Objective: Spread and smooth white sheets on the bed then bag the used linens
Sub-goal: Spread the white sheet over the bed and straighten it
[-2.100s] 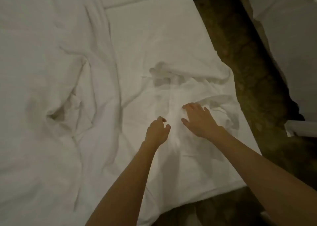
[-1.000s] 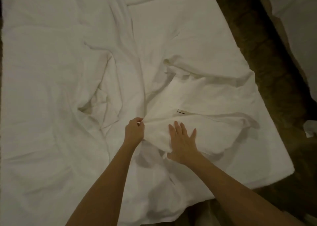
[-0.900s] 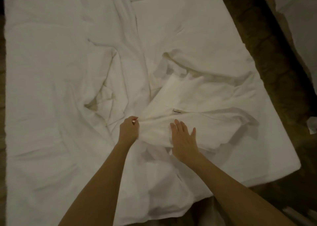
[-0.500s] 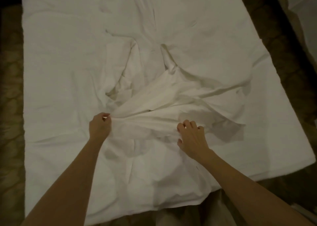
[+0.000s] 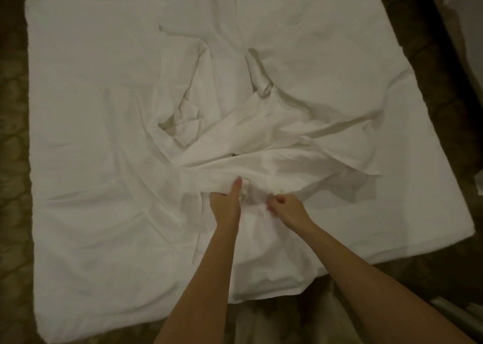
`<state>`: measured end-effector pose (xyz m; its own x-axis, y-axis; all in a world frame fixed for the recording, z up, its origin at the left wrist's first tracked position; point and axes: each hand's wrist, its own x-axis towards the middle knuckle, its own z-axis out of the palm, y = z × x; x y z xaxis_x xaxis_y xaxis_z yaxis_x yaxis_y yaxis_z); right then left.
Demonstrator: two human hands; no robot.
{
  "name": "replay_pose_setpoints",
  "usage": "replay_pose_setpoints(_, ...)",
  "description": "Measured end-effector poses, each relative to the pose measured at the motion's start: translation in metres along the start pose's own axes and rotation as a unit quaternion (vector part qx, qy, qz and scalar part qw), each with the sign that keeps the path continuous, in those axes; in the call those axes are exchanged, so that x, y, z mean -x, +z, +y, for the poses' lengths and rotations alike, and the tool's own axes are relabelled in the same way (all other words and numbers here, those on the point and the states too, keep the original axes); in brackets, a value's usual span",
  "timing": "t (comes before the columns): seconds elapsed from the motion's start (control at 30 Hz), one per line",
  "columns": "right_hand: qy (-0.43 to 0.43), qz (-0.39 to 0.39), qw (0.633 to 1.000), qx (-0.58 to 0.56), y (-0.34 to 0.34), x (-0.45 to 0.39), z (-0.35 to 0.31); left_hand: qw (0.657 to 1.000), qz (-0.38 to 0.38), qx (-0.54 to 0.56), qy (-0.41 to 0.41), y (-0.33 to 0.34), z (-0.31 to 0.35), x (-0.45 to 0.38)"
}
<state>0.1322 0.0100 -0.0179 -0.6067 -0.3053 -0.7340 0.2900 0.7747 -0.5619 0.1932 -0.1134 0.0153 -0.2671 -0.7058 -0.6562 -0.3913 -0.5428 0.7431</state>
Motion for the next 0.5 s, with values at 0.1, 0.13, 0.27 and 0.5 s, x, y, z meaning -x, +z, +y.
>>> replay_pose_setpoints(0.1, 0.124, 0.028, 0.930, -0.344, -0.006, -0.003, -0.002, 0.995, 0.032, -0.027, 0.092, 0.003, 0.017, -0.002)
replay_pose_setpoints(0.13, 0.152, 0.027, 0.890, -0.430, -0.009, -0.005, -0.003, 0.995, 0.034, -0.010, 0.091, 0.003, 0.023, -0.004)
replay_pose_setpoints(0.27, 0.176, -0.012, 0.784, -0.596, -0.016, -0.012, -0.003, 0.981, 0.063, 0.181, 0.037, -0.002, 0.044, -0.013)
replay_pose_setpoints(0.5, 0.086, -0.018, 0.742, -0.665, -0.039, -0.024, 0.006, 0.959, -0.116, 0.221, -0.137, 0.026, 0.022, -0.003)
